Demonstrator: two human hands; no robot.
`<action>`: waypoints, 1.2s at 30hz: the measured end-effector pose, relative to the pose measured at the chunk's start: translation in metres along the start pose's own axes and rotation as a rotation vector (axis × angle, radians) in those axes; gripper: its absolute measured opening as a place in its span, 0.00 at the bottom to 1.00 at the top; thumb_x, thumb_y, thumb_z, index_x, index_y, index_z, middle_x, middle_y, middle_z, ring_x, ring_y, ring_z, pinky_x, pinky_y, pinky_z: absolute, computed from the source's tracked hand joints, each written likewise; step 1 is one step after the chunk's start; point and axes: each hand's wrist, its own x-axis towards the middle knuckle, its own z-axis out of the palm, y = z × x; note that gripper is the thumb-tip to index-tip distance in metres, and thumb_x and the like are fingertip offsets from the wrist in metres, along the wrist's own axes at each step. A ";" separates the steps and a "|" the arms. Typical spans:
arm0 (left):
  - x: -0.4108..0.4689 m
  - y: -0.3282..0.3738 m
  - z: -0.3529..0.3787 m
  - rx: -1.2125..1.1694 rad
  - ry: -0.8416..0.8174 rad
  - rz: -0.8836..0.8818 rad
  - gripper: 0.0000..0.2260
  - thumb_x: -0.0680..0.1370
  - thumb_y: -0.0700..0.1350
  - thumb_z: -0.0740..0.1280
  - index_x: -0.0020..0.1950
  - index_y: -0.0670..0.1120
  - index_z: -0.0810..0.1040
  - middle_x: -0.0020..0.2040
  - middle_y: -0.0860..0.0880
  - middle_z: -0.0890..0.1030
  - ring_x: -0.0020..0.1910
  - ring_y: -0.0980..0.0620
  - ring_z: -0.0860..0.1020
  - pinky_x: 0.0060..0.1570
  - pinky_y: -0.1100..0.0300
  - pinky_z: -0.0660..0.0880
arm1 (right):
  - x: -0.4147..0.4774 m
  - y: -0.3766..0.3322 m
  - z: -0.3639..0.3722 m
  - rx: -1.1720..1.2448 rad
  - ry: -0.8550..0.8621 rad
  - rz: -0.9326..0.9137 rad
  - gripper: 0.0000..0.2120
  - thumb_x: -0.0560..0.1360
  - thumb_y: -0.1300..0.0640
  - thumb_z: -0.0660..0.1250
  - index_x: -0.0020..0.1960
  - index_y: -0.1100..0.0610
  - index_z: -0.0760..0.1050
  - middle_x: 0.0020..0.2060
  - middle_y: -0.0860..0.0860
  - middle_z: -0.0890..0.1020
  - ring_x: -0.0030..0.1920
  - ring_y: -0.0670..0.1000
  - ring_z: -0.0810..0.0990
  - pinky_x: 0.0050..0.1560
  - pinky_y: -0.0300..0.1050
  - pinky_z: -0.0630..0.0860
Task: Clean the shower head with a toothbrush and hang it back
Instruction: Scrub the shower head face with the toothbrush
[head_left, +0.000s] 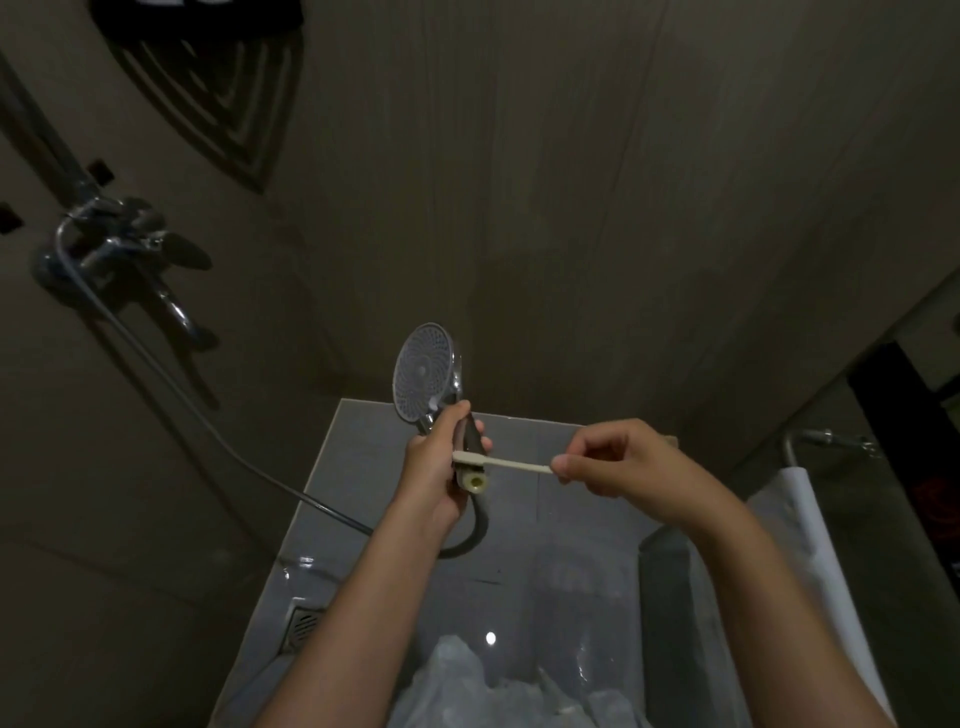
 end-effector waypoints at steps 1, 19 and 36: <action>0.001 0.000 0.000 -0.020 -0.005 -0.006 0.07 0.77 0.42 0.66 0.40 0.42 0.75 0.32 0.47 0.76 0.22 0.55 0.75 0.23 0.67 0.73 | 0.001 0.001 0.000 0.001 0.001 0.006 0.09 0.73 0.55 0.70 0.37 0.59 0.80 0.23 0.47 0.70 0.27 0.44 0.66 0.29 0.34 0.62; 0.016 0.007 -0.001 -0.509 -0.196 -0.080 0.15 0.80 0.51 0.57 0.47 0.40 0.74 0.26 0.52 0.75 0.22 0.59 0.74 0.21 0.69 0.70 | 0.001 0.013 0.007 0.093 0.024 0.000 0.10 0.70 0.48 0.69 0.36 0.55 0.80 0.26 0.48 0.70 0.28 0.44 0.67 0.31 0.35 0.64; 0.003 0.007 0.015 -0.481 0.049 -0.180 0.12 0.76 0.46 0.67 0.34 0.44 0.72 0.24 0.49 0.76 0.19 0.56 0.75 0.17 0.70 0.69 | -0.005 0.008 0.016 0.006 0.207 -0.116 0.06 0.72 0.57 0.70 0.40 0.61 0.80 0.31 0.58 0.74 0.32 0.49 0.70 0.33 0.39 0.67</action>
